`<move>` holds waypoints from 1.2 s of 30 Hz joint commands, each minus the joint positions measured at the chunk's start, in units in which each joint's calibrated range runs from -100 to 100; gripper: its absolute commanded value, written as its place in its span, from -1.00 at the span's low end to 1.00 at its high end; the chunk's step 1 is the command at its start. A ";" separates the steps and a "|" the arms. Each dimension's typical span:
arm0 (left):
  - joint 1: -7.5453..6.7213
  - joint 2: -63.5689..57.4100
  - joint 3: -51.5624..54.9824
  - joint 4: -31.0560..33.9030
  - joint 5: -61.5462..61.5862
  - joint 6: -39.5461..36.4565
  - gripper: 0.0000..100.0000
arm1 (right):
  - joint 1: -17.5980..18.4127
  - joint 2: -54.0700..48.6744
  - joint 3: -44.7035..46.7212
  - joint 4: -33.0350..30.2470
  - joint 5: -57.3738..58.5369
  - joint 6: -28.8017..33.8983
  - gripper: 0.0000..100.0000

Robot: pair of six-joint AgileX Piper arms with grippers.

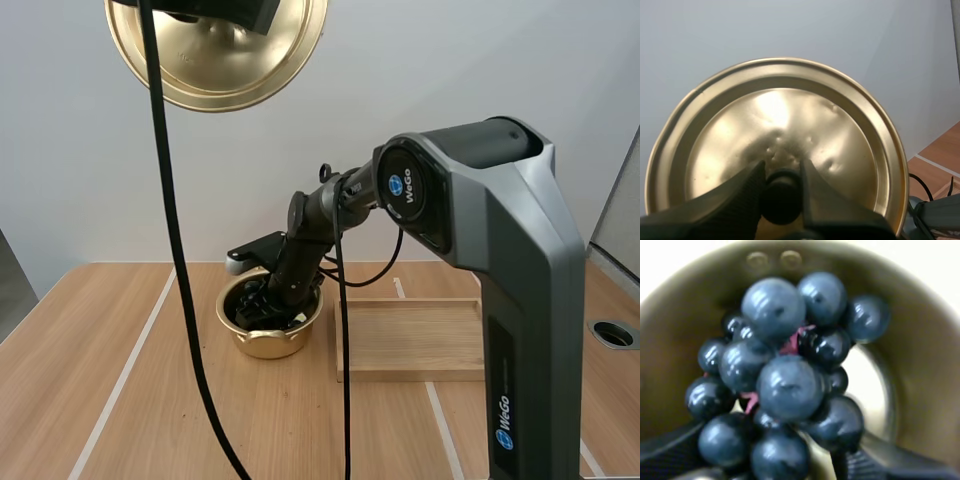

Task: Open the pot, put the grape inside, and close it

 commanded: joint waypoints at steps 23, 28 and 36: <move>-0.10 -0.20 -0.62 0.43 -2.16 -0.57 -1.00 | -0.28 -17.66 -3.04 -4.32 3.34 1.08 0.85; -0.10 -0.20 -0.62 0.43 -3.54 -0.57 -1.00 | -0.28 -23.31 -3.04 -7.52 3.57 2.61 0.85; -0.10 -0.20 -0.62 0.43 -6.53 -1.52 -1.00 | -4.76 -30.18 -3.04 -11.86 3.15 6.28 0.85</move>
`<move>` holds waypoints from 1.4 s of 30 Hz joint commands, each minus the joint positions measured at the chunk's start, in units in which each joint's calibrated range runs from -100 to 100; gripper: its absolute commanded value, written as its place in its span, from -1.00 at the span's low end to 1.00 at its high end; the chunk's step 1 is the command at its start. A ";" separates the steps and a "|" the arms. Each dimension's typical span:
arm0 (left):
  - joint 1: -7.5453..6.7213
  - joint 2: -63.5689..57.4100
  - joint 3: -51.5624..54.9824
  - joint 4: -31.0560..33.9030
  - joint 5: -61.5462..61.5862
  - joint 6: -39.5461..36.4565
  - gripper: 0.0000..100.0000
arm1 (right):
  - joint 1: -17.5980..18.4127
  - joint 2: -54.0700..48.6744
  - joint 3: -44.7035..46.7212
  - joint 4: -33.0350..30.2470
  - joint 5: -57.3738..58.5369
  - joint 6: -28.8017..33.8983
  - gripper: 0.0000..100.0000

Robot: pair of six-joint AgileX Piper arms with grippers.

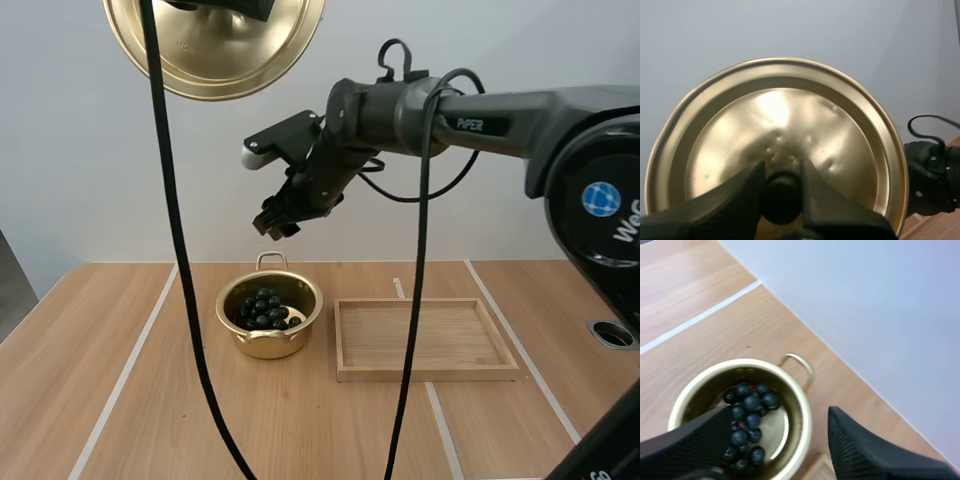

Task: Open the pot, put the grape inside, and close it

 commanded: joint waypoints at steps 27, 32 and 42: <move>-0.10 16.62 8.02 0.07 -3.81 -3.58 -1.00 | -23.04 -21.38 4.17 -0.34 2.72 1.02 0.17; -0.10 19.90 13.19 0.07 -7.64 -3.67 -1.00 | -23.04 -24.79 9.54 2.10 -0.16 0.93 -0.94; -0.10 26.87 25.06 0.07 -20.42 -3.67 -1.00 | -23.04 -28.21 14.55 4.47 0.47 0.83 -1.00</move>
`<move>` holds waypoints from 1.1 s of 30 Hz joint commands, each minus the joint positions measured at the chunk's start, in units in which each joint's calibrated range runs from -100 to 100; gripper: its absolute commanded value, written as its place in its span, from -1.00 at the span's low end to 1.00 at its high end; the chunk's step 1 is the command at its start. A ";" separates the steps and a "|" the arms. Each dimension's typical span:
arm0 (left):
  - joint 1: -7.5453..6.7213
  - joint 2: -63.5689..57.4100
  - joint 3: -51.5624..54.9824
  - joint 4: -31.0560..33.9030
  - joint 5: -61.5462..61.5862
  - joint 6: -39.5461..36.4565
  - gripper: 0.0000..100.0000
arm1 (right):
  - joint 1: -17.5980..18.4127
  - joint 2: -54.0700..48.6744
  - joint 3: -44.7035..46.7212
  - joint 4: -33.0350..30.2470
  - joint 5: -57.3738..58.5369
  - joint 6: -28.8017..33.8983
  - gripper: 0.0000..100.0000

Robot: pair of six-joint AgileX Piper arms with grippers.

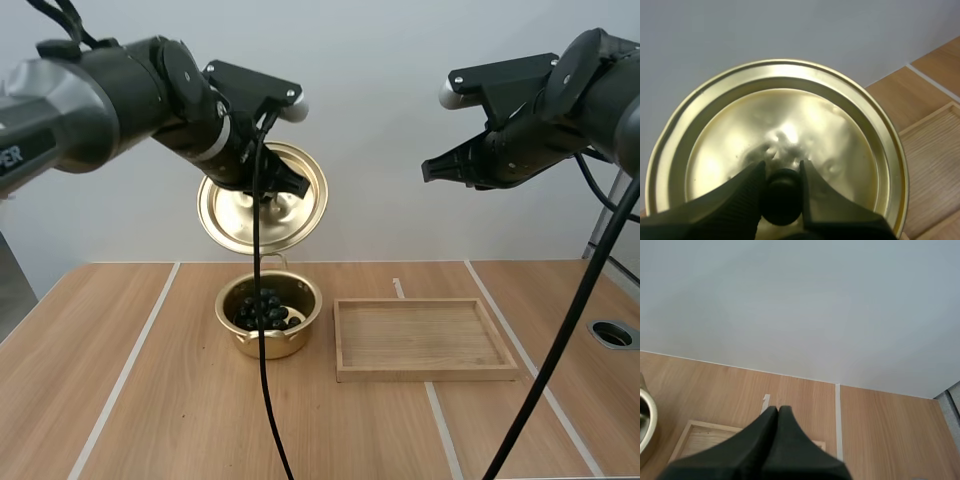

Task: Open the pot, put the grape inside, and close it

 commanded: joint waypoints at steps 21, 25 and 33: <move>-0.10 17.87 9.86 0.34 -15.80 1.85 -1.00 | -0.22 -1.69 1.22 3.41 1.86 -1.67 -1.00; -0.10 19.64 9.55 0.45 -15.58 2.22 -1.00 | -0.22 -1.69 1.22 4.39 1.86 -2.62 -1.00; -0.10 22.00 9.43 0.45 -15.20 2.53 -1.00 | -0.22 -1.69 1.22 4.67 2.03 -2.59 -1.00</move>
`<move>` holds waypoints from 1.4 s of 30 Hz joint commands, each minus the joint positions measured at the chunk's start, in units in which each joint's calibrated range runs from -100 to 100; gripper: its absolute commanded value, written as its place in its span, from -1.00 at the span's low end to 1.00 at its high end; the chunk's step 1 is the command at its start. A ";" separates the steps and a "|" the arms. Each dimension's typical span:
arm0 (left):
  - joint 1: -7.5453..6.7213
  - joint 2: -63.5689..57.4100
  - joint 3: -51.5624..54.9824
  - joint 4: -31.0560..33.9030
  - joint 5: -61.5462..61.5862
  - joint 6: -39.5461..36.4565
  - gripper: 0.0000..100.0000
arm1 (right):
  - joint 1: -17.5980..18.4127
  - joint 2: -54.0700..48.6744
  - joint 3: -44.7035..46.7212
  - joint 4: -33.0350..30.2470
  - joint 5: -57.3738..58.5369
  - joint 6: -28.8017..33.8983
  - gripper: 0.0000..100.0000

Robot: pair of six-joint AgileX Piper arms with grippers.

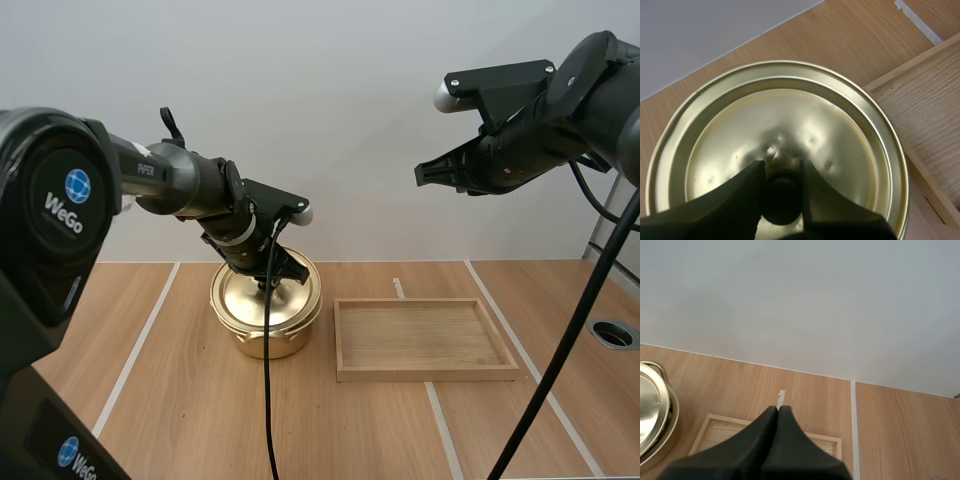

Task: Open the pot, put the grape inside, and close it

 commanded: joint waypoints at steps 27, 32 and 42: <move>-0.10 5.40 -0.37 -1.90 -3.20 1.47 -1.00 | -0.22 -0.79 0.08 2.02 0.88 -0.44 -1.00; -0.10 5.82 -0.37 -4.77 -2.44 3.62 -1.00 | -0.22 -0.79 0.08 2.50 0.88 -0.44 -1.00; -0.10 5.82 -0.37 -7.86 1.83 5.69 -1.00 | -0.22 -0.79 0.08 2.59 0.88 -0.44 -1.00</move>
